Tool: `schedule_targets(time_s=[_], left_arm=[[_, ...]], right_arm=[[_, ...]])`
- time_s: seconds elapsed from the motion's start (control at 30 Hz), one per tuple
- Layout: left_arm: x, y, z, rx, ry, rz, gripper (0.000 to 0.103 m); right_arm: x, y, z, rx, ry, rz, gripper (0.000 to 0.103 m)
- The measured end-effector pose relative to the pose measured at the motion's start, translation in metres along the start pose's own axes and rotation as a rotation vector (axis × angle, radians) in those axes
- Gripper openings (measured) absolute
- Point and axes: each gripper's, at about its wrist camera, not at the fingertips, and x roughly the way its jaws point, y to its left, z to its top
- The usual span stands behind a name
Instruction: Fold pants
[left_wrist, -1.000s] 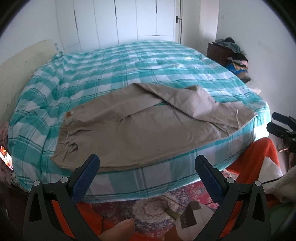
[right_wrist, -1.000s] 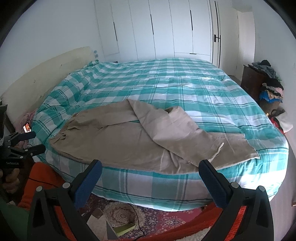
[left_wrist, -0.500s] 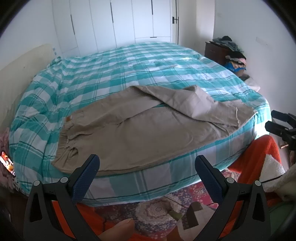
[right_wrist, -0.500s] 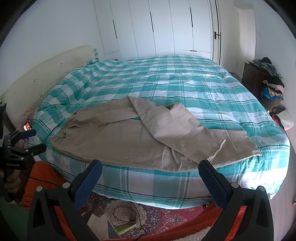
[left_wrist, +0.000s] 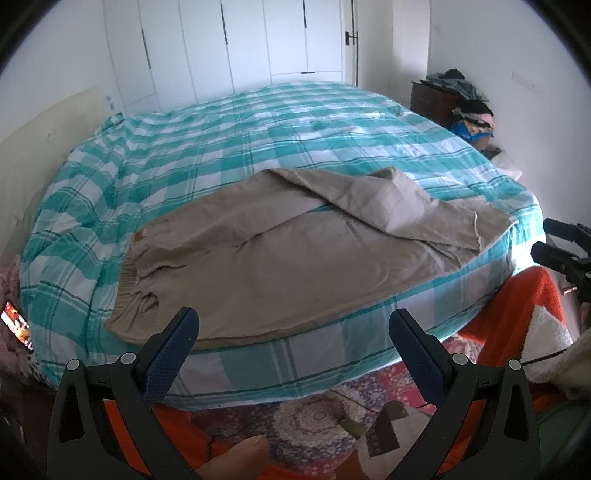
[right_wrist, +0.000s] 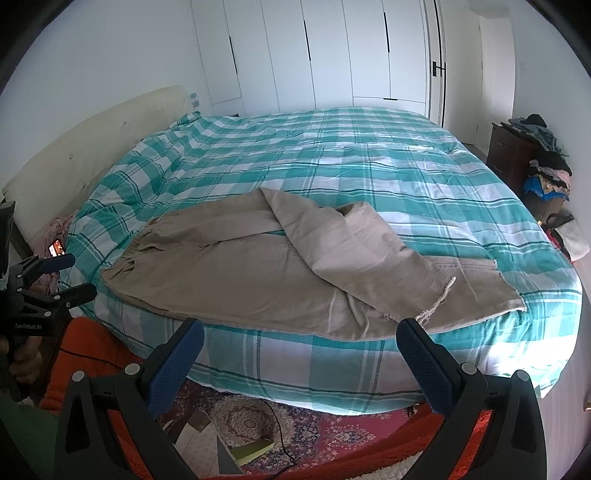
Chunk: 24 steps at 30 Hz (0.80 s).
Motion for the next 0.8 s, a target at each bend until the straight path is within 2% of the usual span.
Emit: schedule_targets(time_s=[0.8], left_arm=[[-0.0030, -0.0069, -0.0001, 0.019, -0.016, 0.010, 0.103]], right_arm=[[-0.0075, -0.0010, -0.0043, 0.003, -0.013, 0.001, 0.103]])
